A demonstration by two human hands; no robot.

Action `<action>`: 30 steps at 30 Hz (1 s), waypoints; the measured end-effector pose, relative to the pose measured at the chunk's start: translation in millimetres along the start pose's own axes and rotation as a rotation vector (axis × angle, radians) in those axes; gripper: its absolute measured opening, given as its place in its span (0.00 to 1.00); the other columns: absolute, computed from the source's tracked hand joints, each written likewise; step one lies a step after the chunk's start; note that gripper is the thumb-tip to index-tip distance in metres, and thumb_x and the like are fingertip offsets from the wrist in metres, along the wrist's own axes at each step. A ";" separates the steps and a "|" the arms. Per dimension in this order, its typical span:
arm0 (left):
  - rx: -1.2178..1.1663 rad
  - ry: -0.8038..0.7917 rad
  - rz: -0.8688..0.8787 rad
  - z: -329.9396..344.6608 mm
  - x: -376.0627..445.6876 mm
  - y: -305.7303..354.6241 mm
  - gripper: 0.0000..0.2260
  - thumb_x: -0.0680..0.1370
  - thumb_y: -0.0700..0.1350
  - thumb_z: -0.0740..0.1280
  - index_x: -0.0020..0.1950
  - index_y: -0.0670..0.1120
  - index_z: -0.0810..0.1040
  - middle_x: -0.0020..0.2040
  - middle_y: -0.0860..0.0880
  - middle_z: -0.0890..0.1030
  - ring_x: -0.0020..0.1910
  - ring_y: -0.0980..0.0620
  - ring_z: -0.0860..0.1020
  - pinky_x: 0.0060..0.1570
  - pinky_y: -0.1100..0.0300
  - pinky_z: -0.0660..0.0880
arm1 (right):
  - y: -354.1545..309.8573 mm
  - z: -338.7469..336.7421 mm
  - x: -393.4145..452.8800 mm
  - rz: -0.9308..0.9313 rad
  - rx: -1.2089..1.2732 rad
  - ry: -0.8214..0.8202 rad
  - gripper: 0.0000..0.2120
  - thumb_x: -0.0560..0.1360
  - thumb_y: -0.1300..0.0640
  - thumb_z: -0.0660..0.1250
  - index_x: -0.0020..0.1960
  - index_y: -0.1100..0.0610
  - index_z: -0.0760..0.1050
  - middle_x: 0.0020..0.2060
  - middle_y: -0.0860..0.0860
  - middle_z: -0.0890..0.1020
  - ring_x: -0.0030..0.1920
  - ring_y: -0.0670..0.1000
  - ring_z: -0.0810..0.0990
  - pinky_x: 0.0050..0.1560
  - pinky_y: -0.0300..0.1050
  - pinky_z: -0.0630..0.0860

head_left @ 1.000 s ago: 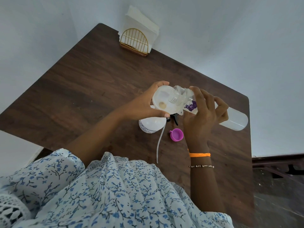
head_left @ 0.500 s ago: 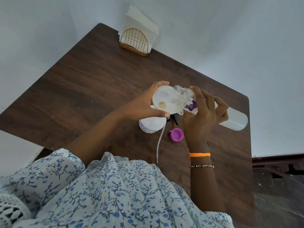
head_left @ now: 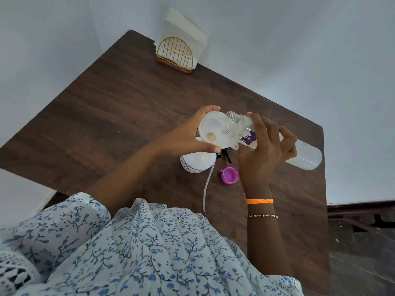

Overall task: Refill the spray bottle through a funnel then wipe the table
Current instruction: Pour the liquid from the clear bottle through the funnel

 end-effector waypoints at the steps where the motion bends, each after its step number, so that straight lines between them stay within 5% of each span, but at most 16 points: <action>1: 0.001 0.001 -0.002 -0.2 -0.3 0.1 0.38 0.65 0.54 0.76 0.68 0.65 0.56 0.59 0.73 0.63 0.58 0.76 0.65 0.48 0.81 0.68 | 0.4 0.3 -0.2 0.004 0.002 -0.003 0.23 0.63 0.66 0.74 0.56 0.52 0.79 0.54 0.48 0.82 0.57 0.56 0.71 0.50 0.54 0.64; 10: 0.008 0.000 0.007 -0.4 0.1 1.0 0.40 0.67 0.50 0.76 0.71 0.60 0.55 0.63 0.64 0.64 0.61 0.66 0.67 0.49 0.77 0.68 | 1.5 1.1 -0.3 0.006 0.009 -0.001 0.22 0.63 0.65 0.75 0.55 0.52 0.79 0.54 0.49 0.82 0.57 0.55 0.70 0.50 0.56 0.65; 15: 0.002 -0.005 0.008 0.3 0.6 -0.1 0.39 0.68 0.50 0.76 0.70 0.61 0.56 0.60 0.71 0.63 0.59 0.75 0.65 0.47 0.81 0.68 | 1.2 0.5 -0.2 0.001 0.003 0.007 0.23 0.63 0.66 0.75 0.55 0.52 0.79 0.53 0.49 0.82 0.57 0.56 0.71 0.50 0.56 0.66; 30: -0.013 -0.011 0.006 0.4 -0.5 -0.4 0.38 0.67 0.50 0.76 0.69 0.62 0.56 0.60 0.71 0.63 0.57 0.78 0.65 0.47 0.81 0.67 | 1.1 -1.9 0.8 0.014 0.030 0.021 0.23 0.63 0.68 0.73 0.55 0.52 0.80 0.52 0.48 0.82 0.57 0.50 0.65 0.51 0.53 0.62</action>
Point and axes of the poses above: each hand's wrist, its own x-axis towards the middle knuckle, its own z-axis out of the palm, y = z × x, the point moved 10 cm from there along x, towards the middle knuckle
